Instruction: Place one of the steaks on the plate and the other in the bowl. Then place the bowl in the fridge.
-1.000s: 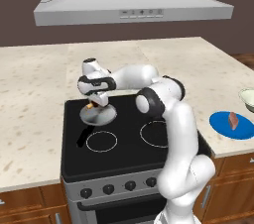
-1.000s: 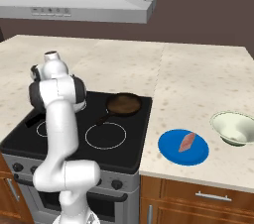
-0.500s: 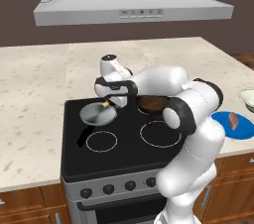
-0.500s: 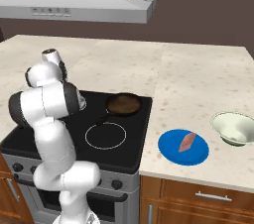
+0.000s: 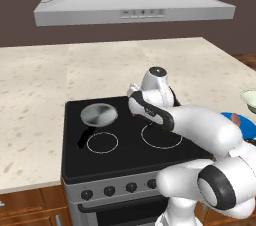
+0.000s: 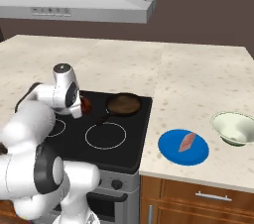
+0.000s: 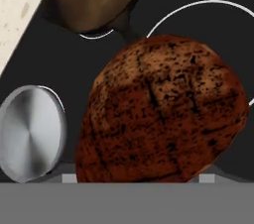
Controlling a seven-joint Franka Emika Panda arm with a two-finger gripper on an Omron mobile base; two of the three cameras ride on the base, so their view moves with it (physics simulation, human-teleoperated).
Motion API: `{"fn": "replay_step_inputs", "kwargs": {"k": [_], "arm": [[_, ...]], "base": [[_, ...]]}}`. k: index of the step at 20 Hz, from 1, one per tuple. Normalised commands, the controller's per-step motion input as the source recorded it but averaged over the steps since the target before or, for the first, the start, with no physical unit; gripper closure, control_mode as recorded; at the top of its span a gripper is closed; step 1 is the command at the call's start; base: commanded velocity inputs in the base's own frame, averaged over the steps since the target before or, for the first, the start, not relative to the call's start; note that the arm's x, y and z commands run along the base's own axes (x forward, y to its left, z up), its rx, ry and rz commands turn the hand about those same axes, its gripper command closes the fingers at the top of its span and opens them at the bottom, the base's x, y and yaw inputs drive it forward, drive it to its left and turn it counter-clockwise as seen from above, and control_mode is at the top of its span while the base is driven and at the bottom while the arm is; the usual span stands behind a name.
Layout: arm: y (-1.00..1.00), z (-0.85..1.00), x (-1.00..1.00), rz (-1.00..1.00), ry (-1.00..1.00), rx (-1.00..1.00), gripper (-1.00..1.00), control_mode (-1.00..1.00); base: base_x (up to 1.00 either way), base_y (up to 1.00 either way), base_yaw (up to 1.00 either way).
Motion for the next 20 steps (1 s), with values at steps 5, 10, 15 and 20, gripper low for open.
{"fn": "replay_step_inputs", "kwargs": {"k": [5, 10, 15, 20], "arm": [[-0.97, 0.36, -1.0, 0.0, -0.01, 0.18, 1.0, -1.0], [-0.28, 0.13, -0.53, 0.0, 0.0, 0.03, 1.0, -1.0], [0.0, 0.0, 0.0, 0.0, 0.01, 0.0, 1.0, -1.0], [0.0, 0.0, 0.01, 0.0, 0.0, 0.0, 1.0, 1.0]], "base": [[0.0, 0.0, 0.0], [0.0, 0.0, 0.0], [0.0, 0.0, 0.0], [-0.1, 0.0, 0.0]]}}
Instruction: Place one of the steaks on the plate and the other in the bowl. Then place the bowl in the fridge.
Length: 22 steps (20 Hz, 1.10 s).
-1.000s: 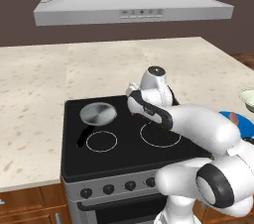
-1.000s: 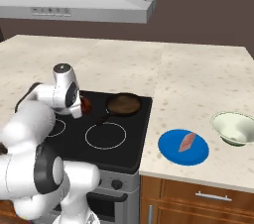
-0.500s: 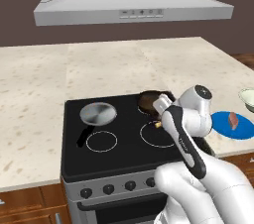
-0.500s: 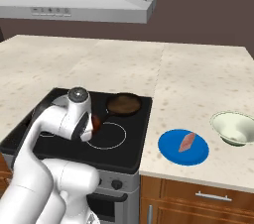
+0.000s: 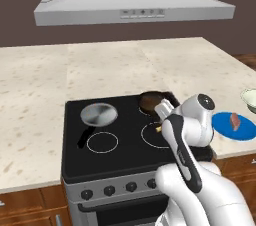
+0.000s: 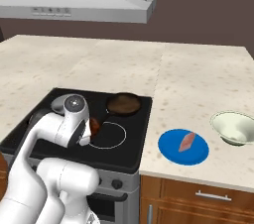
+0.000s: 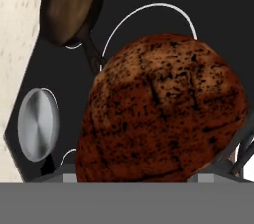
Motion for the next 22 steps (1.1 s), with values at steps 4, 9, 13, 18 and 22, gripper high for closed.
{"fn": "replay_step_inputs", "kwargs": {"k": [4, 9, 13, 18, 22], "arm": [[0.0, 0.0, 0.0, 0.0, 0.0, 0.0, 1.0, 1.0], [0.0, 0.0, 0.0, 0.0, 0.0, 0.0, 1.0, 1.0], [0.0, 0.0, 0.0, 0.0, 0.0, 0.0, 1.0, 1.0], [0.0, 0.0, 0.0, 0.0, 0.0, 0.0, 1.0, 1.0], [0.0, 0.0, 0.0, 0.0, 0.0, 0.0, 1.0, 1.0]], "base": [[-0.79, -0.11, 0.0], [-0.83, -0.57, -0.03], [-0.02, -0.97, -0.03], [0.0, -1.0, 0.0], [0.0, -1.0, 0.0]]}}
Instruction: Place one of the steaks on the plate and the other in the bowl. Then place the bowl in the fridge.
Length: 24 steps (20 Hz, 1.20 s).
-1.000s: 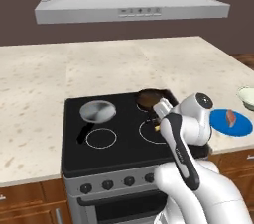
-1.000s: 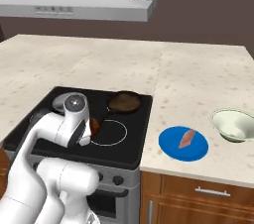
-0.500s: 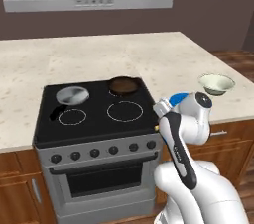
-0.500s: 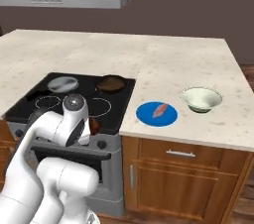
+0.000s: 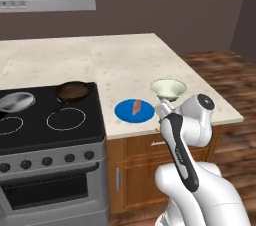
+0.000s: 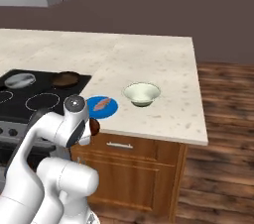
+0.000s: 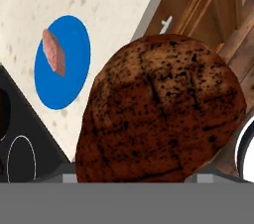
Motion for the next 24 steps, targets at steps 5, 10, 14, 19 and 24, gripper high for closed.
{"fn": "replay_step_inputs", "kwargs": {"k": [5, 10, 14, 19, 24], "arm": [[0.0, 0.0, 0.0, 0.0, 0.0, 0.0, 1.0, 1.0], [0.0, 0.0, 0.0, 0.0, 0.0, 0.0, 1.0, 1.0], [0.0, 0.0, 0.0, 0.0, 0.0, 0.0, 1.0, 1.0], [0.0, 0.0, 0.0, 0.0, 0.0, 0.0, 1.0, 1.0], [0.0, 0.0, 0.0, 0.0, 0.0, 0.0, 1.0, 1.0]], "base": [[0.01, -1.0, 0.0], [0.29, -0.92, 0.0], [0.83, -0.27, 0.0], [1.0, 0.18, 0.0], [1.0, 0.27, 0.0]]}}
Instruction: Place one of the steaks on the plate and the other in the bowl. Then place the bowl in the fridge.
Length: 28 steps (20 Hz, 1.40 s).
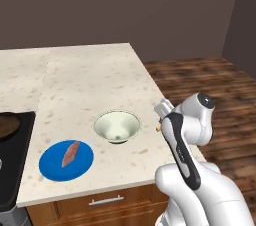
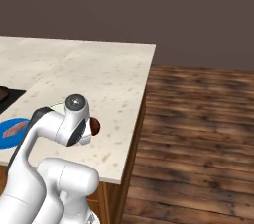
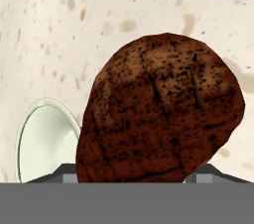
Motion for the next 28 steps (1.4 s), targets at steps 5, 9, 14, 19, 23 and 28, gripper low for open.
{"fn": "replay_step_inputs", "kwargs": {"k": [5, 9, 14, 19, 23, 28], "arm": [[0.0, 0.0, 0.0, 0.0, 0.0, 0.0, 1.0, 1.0], [0.0, 0.0, 0.0, 0.0, 0.0, 0.0, 1.0, 1.0], [0.0, 0.0, 0.0, 0.0, 0.0, 0.0, 1.0, 1.0], [0.05, 0.0, 0.11, 0.01, 0.03, 0.0, 1.0, -1.0], [0.42, 0.0, 0.68, 0.09, 0.15, 0.0, 1.0, -1.0], [0.57, 0.0, 0.81, 0.1, 0.16, 0.0, 1.0, -1.0]], "base": [[1.0, 0.16, 0.0], [0.86, 0.15, 0.0], [0.48, 0.01, 0.0], [0.41, 0.03, 0.01], [0.0, 0.0, 0.0], [0.0, 0.0, 0.0]]}}
